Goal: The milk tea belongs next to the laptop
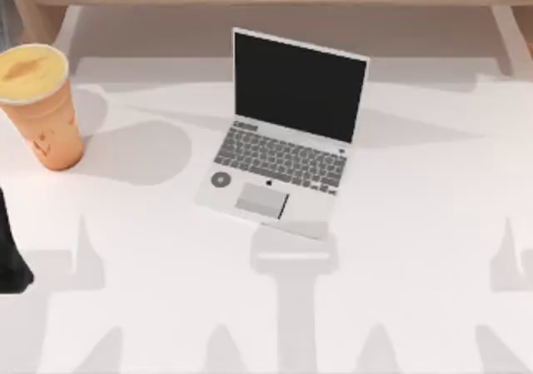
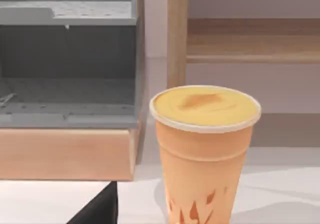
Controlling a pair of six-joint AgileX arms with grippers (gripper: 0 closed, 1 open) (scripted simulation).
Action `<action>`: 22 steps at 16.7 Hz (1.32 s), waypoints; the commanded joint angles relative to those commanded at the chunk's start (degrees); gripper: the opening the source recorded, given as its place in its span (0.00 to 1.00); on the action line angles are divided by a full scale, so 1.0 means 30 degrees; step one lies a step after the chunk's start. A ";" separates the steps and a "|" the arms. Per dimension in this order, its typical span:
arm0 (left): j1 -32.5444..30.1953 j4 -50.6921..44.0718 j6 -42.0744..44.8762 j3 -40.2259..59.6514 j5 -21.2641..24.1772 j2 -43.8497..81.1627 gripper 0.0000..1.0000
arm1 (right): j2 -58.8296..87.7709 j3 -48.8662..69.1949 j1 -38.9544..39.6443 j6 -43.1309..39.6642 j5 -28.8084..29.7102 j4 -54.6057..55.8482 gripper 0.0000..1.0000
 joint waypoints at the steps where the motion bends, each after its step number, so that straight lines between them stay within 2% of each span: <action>1: 0.0000 0.0000 0.0000 0.0000 0.0000 0.0000 1.00 | 0.0000 0.0000 0.0000 0.0000 0.0000 0.0000 1.00; 5: -0.0019 0.1251 -0.0036 0.0502 0.0055 0.1250 1.00 | 0.0000 0.0000 0.0000 0.0000 0.0000 0.0000 1.00; 9: -0.0041 0.5602 -0.0066 0.1703 0.0200 0.5716 1.00 | 0.0000 0.0000 0.0000 0.0000 0.0000 0.0000 1.00; 18: -0.0022 1.8071 0.0304 0.3452 0.0549 2.4129 1.00 | 0.0000 0.0000 0.0000 0.0000 0.0000 0.0000 1.00; 22: -0.0027 2.2091 0.0304 0.4027 0.0681 2.9922 1.00 | 0.0000 0.0000 0.0000 0.0000 0.0000 0.0000 1.00</action>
